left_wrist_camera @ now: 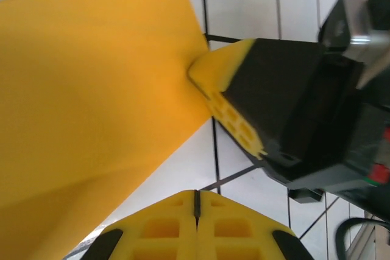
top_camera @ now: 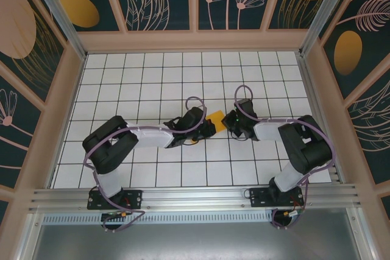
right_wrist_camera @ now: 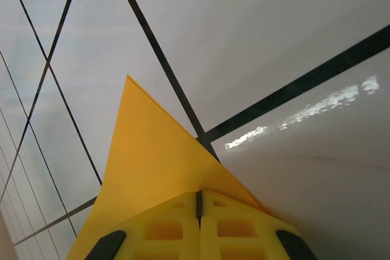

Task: Fold a paper plane with a square sheet of paper (pick it up from the middle)
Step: First fold in half a square sheet of paper at the center of the table.

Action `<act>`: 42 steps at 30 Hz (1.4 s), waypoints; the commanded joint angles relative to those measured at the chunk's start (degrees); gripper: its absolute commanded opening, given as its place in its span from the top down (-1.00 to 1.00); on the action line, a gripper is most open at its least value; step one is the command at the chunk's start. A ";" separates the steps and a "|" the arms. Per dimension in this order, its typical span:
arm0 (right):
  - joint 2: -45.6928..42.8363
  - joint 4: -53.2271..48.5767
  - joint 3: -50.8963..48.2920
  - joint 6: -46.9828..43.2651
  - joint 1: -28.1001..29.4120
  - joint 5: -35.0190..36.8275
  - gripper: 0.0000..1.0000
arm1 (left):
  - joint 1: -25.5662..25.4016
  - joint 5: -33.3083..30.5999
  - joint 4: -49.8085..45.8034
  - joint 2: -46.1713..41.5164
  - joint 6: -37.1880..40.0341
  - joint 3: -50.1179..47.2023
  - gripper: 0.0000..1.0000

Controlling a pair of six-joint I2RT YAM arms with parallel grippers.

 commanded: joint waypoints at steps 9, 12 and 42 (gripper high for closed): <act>1.77 0.29 -3.65 1.36 0.12 -1.85 1.00 | -0.62 -5.67 3.99 4.31 -8.23 -1.53 1.00; 1.82 0.12 -3.92 1.11 -0.09 -1.96 1.00 | -0.59 -6.52 2.85 4.83 -8.79 -1.38 1.00; 6.69 -1.28 -5.70 -0.50 -2.42 3.12 1.00 | -0.52 -14.30 -12.74 -4.69 -16.58 -13.35 1.00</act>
